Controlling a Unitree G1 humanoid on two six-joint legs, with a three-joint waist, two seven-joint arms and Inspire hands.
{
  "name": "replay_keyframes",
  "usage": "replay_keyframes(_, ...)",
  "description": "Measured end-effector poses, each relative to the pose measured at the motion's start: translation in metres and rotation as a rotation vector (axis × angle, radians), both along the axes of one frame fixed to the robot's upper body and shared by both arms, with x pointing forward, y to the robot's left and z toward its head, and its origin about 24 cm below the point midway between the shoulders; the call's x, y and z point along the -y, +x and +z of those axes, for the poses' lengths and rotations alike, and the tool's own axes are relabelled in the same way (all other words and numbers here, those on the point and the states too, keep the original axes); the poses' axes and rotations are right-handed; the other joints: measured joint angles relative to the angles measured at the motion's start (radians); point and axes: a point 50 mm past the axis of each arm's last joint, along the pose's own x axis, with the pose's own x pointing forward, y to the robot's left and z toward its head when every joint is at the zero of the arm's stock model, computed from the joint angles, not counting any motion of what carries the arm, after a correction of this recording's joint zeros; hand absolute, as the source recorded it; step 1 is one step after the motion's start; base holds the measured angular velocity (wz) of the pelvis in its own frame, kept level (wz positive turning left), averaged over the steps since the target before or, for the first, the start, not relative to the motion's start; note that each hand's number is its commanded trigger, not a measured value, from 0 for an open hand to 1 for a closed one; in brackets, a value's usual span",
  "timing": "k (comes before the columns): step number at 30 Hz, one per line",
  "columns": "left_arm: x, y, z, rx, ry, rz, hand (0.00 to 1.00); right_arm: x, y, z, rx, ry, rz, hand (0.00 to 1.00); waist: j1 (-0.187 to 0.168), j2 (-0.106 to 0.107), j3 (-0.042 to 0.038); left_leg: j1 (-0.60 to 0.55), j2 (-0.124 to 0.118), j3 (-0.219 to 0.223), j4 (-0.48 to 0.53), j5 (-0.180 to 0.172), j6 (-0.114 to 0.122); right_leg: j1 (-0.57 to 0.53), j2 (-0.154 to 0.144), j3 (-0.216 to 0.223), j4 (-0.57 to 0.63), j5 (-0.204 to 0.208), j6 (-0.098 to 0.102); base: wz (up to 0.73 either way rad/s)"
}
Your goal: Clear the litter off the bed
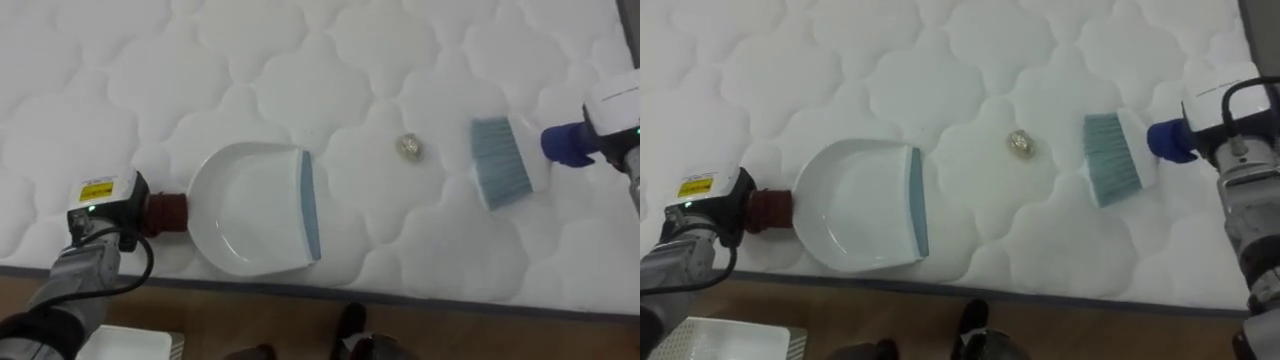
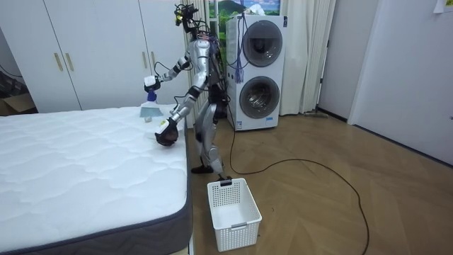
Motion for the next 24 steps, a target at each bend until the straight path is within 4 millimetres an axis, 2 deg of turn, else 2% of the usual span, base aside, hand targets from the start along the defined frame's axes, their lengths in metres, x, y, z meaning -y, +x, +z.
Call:
replay_keyframes(7, 0.005, 0.003, 0.003, 0.021, -0.007, -0.020, 1.00, -0.014, 0.006, 0.003, 0.052, 0.091, 0.021, 1.00, -0.007, 0.003, 0.0002, 0.000, 0.002, -0.010, -0.002, 0.000, -0.003, 0.011, 0.005, -0.010, -0.013, 0.002, -0.001, 0.03)
replay_keyframes(13, 0.007, 0.004, 0.004, 0.024, -0.009, -0.030, 1.00, -0.042, 0.009, -0.010, 0.020, 0.288, 0.029, 1.00, -0.007, 0.011, -0.0008, -0.002, 0.013, -0.017, -0.003, -0.002, -0.005, 0.025, 0.017, -0.015, -0.042, 0.013, 0.000, 0.02)
replay_keyframes(15, 0.008, 0.004, 0.003, 0.024, -0.009, -0.032, 1.00, -0.053, 0.011, -0.017, -0.021, 0.322, 0.040, 1.00, -0.007, 0.018, -0.0034, -0.002, 0.013, -0.016, -0.006, -0.002, -0.005, 0.024, 0.017, -0.013, -0.042, 0.013, 0.000, 0.00)
replay_keyframes(20, 0.008, 0.003, 0.002, 0.017, -0.004, -0.027, 1.00, -0.062, 0.012, -0.018, -0.048, 0.370, 0.038, 1.00, -0.021, 0.031, -0.0101, 0.003, 0.012, -0.014, -0.008, -0.002, -0.005, 0.027, 0.017, -0.011, -0.042, 0.014, 0.000, 0.00)
replay_keyframes(24, 0.012, -0.002, -0.005, -0.001, -0.015, -0.019, 1.00, -0.071, 0.005, -0.029, -0.097, 0.456, 0.032, 1.00, -0.030, 0.053, -0.0172, 0.022, 0.012, -0.013, -0.014, -0.002, -0.005, 0.046, 0.018, -0.015, -0.044, 0.014, 0.000, 0.00)
